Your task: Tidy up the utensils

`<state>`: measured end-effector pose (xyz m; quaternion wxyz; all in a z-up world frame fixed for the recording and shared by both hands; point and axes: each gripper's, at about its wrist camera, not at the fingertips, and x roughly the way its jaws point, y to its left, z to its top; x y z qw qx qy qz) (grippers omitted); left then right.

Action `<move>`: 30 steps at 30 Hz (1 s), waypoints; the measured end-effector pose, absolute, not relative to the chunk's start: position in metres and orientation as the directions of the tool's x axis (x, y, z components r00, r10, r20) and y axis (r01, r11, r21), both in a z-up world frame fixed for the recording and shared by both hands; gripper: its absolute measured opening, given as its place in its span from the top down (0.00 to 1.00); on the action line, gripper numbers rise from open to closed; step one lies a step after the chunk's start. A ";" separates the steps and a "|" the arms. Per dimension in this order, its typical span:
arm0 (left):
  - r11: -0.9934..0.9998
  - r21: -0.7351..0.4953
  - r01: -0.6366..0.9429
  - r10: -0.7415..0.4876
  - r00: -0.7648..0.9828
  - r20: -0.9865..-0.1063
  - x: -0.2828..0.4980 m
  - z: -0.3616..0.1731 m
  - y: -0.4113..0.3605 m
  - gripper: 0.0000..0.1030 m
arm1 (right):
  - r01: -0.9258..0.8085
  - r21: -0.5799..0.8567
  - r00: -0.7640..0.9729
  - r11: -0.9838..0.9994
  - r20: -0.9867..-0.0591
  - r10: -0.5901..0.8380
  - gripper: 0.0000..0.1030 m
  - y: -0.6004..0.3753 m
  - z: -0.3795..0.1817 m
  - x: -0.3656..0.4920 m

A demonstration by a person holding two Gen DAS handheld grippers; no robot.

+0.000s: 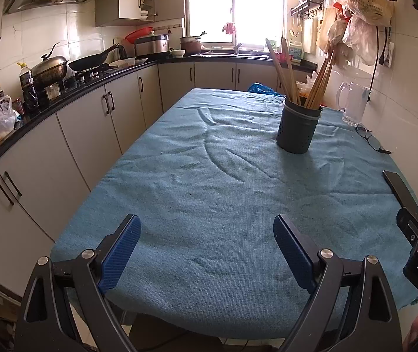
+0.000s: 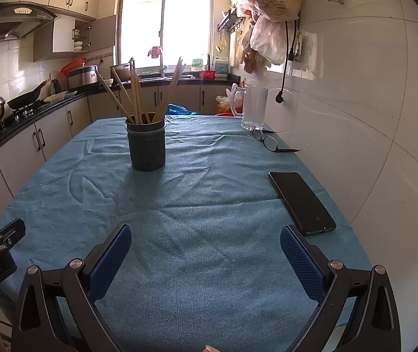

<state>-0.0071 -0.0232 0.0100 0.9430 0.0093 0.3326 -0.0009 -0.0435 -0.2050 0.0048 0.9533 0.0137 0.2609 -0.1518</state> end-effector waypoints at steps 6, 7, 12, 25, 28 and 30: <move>1.000 0.021 0.008 0.007 0.776 -0.631 -0.006 0.009 -0.023 0.12 | 0.294 -0.054 0.815 0.954 -0.507 -0.280 0.00 -0.205 0.004 -0.043; 1.000 0.021 0.008 0.007 0.775 -0.632 -0.006 0.008 -0.023 0.12 | 0.293 -0.055 0.815 0.954 -0.508 -0.280 0.00 -0.204 0.004 -0.043; 1.000 0.020 0.006 0.008 0.773 -0.634 -0.006 0.008 -0.023 0.12 | 0.293 -0.056 0.813 0.955 -0.511 -0.279 0.00 -0.204 0.004 -0.042; 1.000 0.017 0.007 0.005 0.770 -0.638 -0.006 0.007 -0.023 0.12 | 0.287 -0.062 0.809 0.956 -0.518 -0.276 0.00 -0.203 0.002 -0.041; 1.000 0.017 0.006 0.007 0.769 -0.639 -0.006 0.007 -0.023 0.12 | 0.286 -0.062 0.810 0.956 -0.517 -0.276 0.00 -0.202 0.002 -0.041; 1.000 0.016 0.009 0.003 0.768 -0.640 -0.006 0.007 -0.023 0.12 | 0.286 -0.063 0.810 0.956 -0.518 -0.276 0.00 -0.202 0.002 -0.041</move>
